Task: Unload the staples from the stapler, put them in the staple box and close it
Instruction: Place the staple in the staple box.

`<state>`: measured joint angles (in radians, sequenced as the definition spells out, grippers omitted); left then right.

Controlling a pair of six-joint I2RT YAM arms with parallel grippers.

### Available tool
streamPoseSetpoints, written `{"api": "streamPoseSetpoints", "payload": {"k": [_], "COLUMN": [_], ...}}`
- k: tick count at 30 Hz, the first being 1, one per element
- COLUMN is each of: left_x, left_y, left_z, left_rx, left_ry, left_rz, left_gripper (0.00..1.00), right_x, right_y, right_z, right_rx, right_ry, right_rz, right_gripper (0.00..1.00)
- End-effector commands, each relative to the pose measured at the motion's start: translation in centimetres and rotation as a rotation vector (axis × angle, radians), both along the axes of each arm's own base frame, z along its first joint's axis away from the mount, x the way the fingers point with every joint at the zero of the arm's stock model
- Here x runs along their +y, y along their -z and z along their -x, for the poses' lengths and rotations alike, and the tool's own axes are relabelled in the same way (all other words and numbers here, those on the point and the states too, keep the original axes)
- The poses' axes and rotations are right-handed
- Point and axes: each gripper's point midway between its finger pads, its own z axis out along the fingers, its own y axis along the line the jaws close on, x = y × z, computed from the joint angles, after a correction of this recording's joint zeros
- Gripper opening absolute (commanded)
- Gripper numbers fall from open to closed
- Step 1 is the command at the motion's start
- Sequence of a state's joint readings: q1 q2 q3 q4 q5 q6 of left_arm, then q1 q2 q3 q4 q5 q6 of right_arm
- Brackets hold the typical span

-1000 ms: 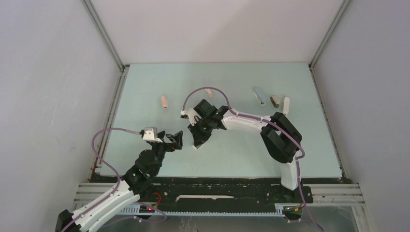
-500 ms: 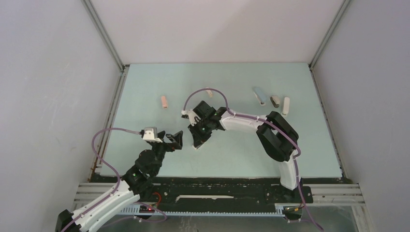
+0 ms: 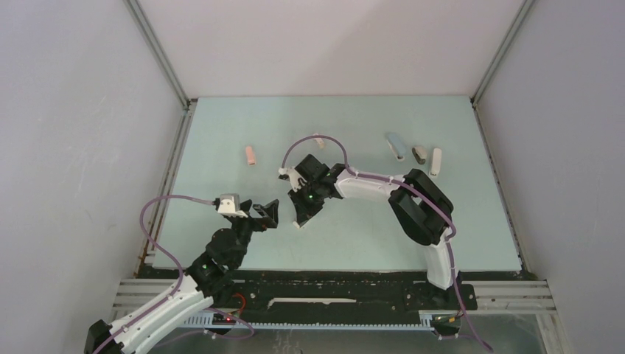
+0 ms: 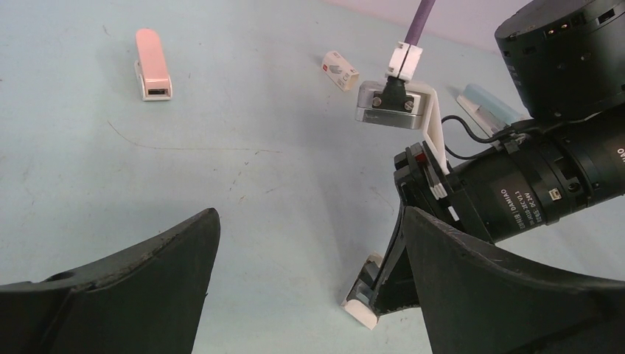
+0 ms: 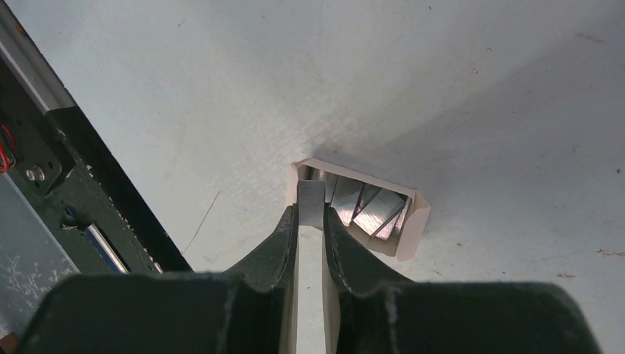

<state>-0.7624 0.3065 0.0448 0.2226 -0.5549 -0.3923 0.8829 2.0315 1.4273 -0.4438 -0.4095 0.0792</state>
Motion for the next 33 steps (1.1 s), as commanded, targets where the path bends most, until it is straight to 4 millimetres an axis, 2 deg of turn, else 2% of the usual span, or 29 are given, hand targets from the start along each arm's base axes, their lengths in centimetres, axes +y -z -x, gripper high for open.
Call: {"api": "streamPoseSetpoints", "payload": {"k": [1,17,26,33], "left_x": [0.5,0.5,0.5,0.5], "left_y": [1.3,1.2,1.3,1.2], "left_z": [-0.1,-0.1,-0.1,-0.1], "left_rx": [0.012,0.013,0.013,0.013], "left_ry": [-0.023,-0.024,-0.023,-0.023], "left_rz": [-0.007,-0.008,-0.008,-0.008], "left_gripper": [1.00,1.00,1.00,1.00], "right_x": [-0.1,-0.9,-1.0,-0.8], "right_y": [0.6,0.9,0.9,0.7], "right_z": [-0.7,-1.8,-1.8,-1.5], "right_rx": [-0.008,-0.030,-0.045,-0.070], "right_ry": [0.040,0.081,0.085,0.056], "right_rz": [0.012,0.039,0.051,0.054], "right_gripper": [0.16,0.16,0.16,0.20]}}
